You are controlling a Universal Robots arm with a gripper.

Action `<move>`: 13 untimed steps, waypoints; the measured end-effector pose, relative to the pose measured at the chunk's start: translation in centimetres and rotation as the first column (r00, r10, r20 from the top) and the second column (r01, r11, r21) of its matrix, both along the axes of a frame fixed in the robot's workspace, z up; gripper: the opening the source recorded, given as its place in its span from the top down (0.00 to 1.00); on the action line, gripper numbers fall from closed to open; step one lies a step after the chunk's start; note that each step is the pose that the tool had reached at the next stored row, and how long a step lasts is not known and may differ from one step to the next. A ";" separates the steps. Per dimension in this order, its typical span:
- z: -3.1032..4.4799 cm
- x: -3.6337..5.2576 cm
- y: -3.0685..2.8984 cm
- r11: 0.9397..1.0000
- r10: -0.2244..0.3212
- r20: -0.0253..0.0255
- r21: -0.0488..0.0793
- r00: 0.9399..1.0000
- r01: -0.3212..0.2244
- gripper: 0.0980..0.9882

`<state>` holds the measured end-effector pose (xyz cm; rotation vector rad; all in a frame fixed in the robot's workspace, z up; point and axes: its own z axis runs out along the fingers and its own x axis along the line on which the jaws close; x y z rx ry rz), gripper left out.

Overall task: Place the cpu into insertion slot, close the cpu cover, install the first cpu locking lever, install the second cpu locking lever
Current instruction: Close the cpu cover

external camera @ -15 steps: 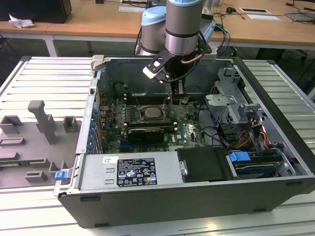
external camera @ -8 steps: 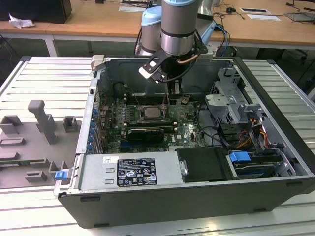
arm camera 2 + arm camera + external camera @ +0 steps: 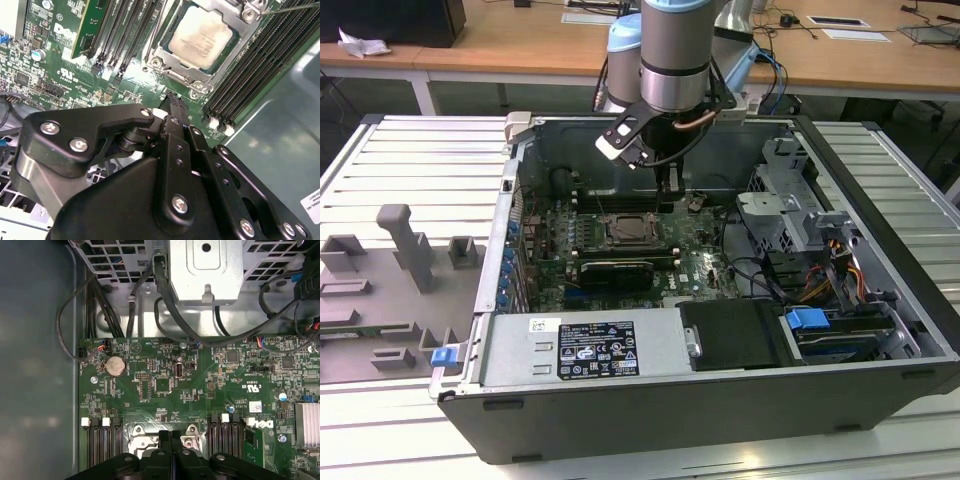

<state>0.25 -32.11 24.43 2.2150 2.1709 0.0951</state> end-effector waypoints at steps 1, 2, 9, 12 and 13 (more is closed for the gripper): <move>0.00 -0.03 0.00 1.000 0.000 0.000 0.000 1.000 0.000 0.99; 0.00 -0.08 0.00 1.000 0.000 0.000 0.000 1.000 0.000 0.99; 0.00 -0.41 0.00 1.000 0.000 0.000 0.000 1.000 0.000 0.99; -0.01 -1.02 0.00 1.000 0.000 0.000 0.000 1.000 0.000 0.99; -0.02 -1.14 0.00 1.000 0.000 0.000 0.000 1.000 0.000 0.99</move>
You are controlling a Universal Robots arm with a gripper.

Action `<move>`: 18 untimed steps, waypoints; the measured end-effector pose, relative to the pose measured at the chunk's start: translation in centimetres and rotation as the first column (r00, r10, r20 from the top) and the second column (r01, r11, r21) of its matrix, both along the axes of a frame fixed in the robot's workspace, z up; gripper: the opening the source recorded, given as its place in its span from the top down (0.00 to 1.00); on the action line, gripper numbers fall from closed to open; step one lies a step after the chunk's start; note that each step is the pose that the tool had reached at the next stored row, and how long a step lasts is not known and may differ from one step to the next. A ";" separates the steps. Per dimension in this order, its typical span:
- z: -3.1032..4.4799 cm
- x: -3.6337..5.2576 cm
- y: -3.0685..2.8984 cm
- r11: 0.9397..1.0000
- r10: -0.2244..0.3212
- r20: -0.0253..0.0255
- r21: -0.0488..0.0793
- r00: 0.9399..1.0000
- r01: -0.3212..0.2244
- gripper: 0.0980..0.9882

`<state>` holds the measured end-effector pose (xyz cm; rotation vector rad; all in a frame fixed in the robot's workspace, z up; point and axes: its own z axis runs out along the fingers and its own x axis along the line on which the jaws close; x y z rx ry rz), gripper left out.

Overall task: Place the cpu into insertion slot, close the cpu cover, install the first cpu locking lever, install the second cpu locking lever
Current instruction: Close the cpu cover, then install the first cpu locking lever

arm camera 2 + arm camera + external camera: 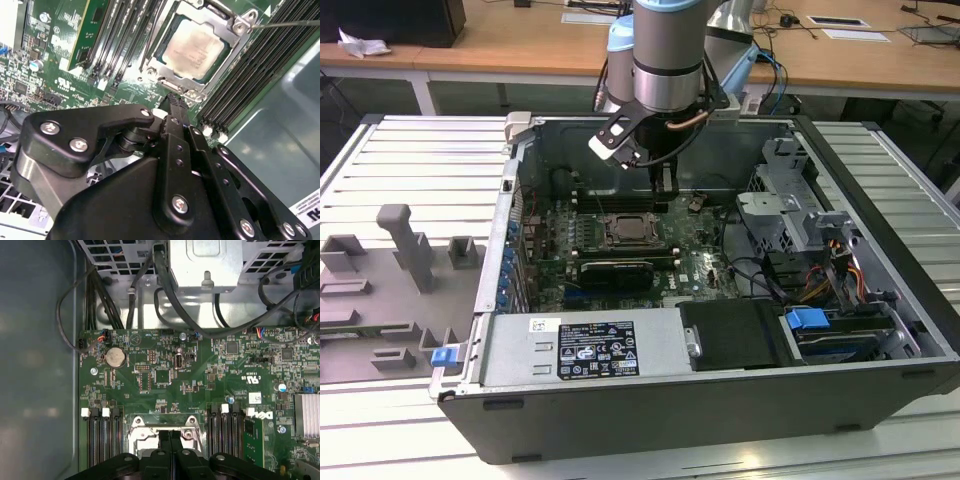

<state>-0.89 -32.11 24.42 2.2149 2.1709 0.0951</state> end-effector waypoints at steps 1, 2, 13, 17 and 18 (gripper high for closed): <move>-0.02 -0.26 0.00 1.000 0.000 0.000 0.000 1.000 0.000 0.99; -0.04 -0.58 0.00 1.000 0.000 0.000 0.000 1.000 0.000 0.99; -0.14 -2.12 0.00 1.000 0.000 0.000 0.000 1.000 0.000 0.99; -0.08 -2.33 0.00 1.000 0.000 0.000 0.000 1.000 0.000 0.99; -0.08 -2.33 0.00 1.000 0.000 0.000 0.000 1.000 0.000 0.99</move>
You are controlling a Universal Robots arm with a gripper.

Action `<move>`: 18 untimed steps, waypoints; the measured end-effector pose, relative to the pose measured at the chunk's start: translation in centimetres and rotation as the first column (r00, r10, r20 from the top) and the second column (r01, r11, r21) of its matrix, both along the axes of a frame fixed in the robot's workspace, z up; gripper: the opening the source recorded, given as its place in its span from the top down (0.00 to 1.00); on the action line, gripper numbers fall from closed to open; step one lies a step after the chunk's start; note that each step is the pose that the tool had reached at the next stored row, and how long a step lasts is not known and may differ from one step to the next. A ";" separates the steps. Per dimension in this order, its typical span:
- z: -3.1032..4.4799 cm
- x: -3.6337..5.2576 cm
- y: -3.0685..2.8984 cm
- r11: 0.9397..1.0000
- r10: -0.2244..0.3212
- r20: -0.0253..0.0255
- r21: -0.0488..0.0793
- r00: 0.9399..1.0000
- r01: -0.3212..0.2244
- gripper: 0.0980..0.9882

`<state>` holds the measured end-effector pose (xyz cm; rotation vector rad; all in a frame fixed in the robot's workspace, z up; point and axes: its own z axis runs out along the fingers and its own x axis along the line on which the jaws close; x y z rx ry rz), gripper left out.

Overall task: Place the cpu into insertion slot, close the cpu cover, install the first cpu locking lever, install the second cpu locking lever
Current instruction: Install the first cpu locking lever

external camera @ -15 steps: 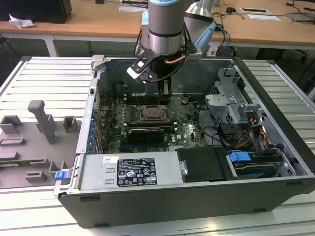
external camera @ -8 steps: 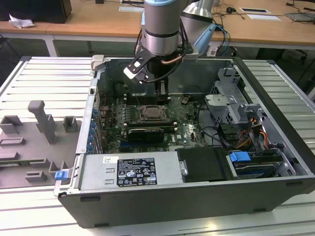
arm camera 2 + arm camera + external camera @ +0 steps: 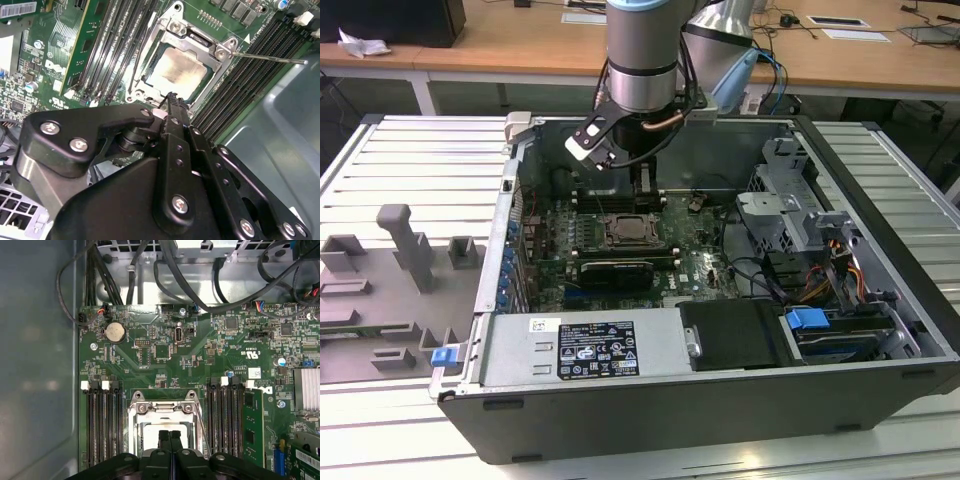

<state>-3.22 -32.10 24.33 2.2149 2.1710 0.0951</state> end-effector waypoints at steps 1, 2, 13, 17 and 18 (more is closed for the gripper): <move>0.01 0.00 0.00 1.000 0.000 0.000 0.000 1.000 0.000 0.99; 0.02 0.00 0.00 1.000 0.000 0.000 0.000 1.000 0.000 0.99; 0.22 -0.01 0.00 1.000 0.000 0.000 0.000 1.000 0.000 0.99; 0.32 -0.01 -0.01 1.000 -0.001 0.000 0.000 1.000 0.001 0.99; 0.36 -0.01 -0.01 1.000 -0.001 0.000 0.000 1.000 0.001 0.99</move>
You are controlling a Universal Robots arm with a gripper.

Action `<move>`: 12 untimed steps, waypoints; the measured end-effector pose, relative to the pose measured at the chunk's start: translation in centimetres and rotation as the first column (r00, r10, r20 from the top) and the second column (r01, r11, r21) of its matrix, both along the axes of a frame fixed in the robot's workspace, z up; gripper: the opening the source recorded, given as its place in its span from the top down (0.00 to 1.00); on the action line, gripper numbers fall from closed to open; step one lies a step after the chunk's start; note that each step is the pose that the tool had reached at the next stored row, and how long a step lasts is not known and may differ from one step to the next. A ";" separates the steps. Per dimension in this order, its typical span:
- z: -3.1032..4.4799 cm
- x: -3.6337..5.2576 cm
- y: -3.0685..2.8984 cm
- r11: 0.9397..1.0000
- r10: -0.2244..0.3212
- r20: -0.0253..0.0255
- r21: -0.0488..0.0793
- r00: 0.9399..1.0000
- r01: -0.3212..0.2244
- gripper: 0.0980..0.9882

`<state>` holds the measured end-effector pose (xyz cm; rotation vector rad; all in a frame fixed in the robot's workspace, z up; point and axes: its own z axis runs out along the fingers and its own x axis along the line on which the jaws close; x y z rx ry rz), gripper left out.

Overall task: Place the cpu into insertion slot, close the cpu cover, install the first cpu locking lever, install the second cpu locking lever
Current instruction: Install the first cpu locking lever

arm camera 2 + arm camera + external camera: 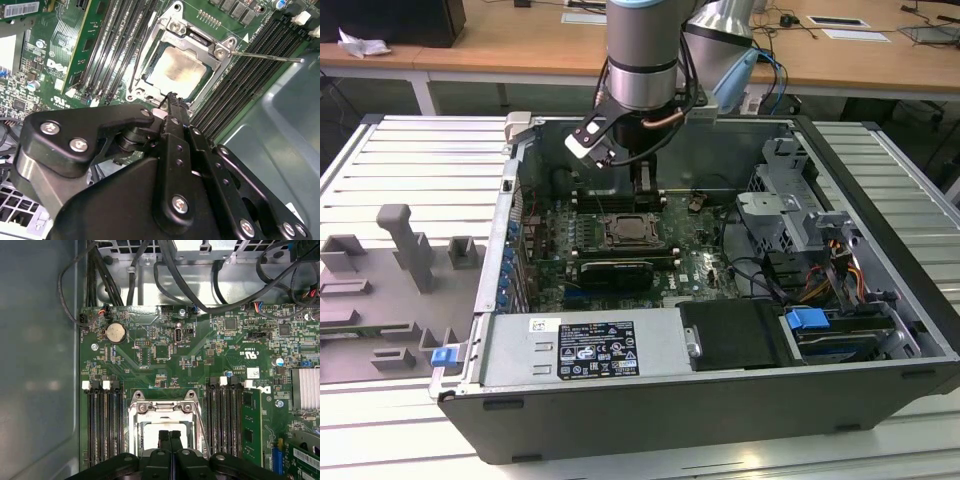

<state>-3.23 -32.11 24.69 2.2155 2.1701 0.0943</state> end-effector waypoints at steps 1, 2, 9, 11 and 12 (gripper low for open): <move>0.04 0.00 0.00 1.000 0.000 0.000 0.000 1.000 0.000 0.99; 0.18 0.00 0.01 1.000 0.000 0.000 0.000 1.000 0.000 0.99; 1.24 0.00 0.00 1.000 0.000 0.000 0.000 1.000 0.000 0.99; 1.52 0.00 0.00 1.000 0.000 0.000 0.000 1.000 0.000 0.99; 1.65 0.00 0.00 1.000 0.000 0.000 0.000 1.000 0.000 0.99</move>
